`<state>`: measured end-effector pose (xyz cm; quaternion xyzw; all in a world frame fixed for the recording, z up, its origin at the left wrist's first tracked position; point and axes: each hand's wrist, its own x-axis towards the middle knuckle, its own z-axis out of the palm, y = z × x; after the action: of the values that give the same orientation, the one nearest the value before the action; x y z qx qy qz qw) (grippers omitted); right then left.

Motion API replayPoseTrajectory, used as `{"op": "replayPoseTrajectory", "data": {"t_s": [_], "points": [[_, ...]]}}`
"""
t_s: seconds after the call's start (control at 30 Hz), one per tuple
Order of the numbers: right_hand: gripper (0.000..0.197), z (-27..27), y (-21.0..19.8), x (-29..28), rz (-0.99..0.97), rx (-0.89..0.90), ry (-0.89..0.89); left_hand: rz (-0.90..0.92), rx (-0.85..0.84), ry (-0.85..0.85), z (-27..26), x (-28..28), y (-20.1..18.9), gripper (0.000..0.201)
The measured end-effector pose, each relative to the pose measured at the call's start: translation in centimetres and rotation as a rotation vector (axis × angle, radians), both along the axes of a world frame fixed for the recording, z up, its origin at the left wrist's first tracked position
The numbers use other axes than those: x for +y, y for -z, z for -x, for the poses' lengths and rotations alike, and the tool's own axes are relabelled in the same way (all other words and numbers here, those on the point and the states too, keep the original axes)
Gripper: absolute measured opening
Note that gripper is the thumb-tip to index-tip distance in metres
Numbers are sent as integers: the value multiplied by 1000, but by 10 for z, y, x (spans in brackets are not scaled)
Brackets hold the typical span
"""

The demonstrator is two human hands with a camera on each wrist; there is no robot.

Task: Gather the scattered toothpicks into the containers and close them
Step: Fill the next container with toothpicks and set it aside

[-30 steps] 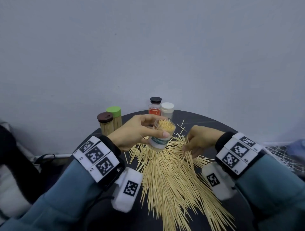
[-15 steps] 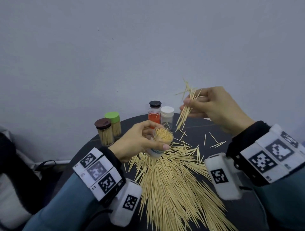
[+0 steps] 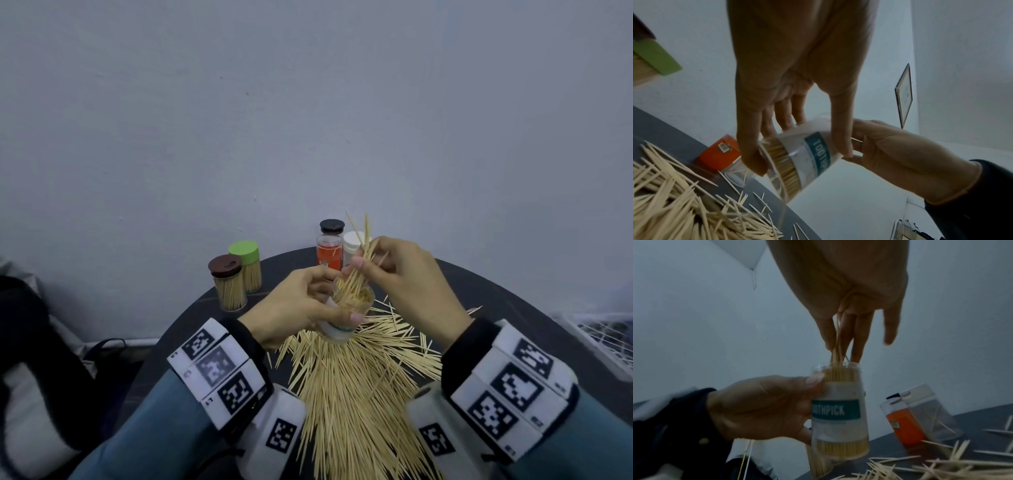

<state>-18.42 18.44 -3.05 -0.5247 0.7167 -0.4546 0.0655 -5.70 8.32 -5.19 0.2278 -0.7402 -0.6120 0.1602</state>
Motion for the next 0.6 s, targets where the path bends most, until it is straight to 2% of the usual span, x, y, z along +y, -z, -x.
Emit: {"op": "replayPoseTrajectory", "data": {"t_s": [0.2,0.4,0.5,0.6], "points": [[23,-2,8,-2,0,-71,20,-36,-2,-4,0,-1,-1,47],[24,-9,13,-4,21,-444,-128,-44,-2,49,0,1,-1,42],[27,-11,15,-4,-21,-545,-182,-55,6,45,0,0,0,44],[30,-14,18,-4,-105,-562,-218,-45,-5,45,0,1,0,48]]}}
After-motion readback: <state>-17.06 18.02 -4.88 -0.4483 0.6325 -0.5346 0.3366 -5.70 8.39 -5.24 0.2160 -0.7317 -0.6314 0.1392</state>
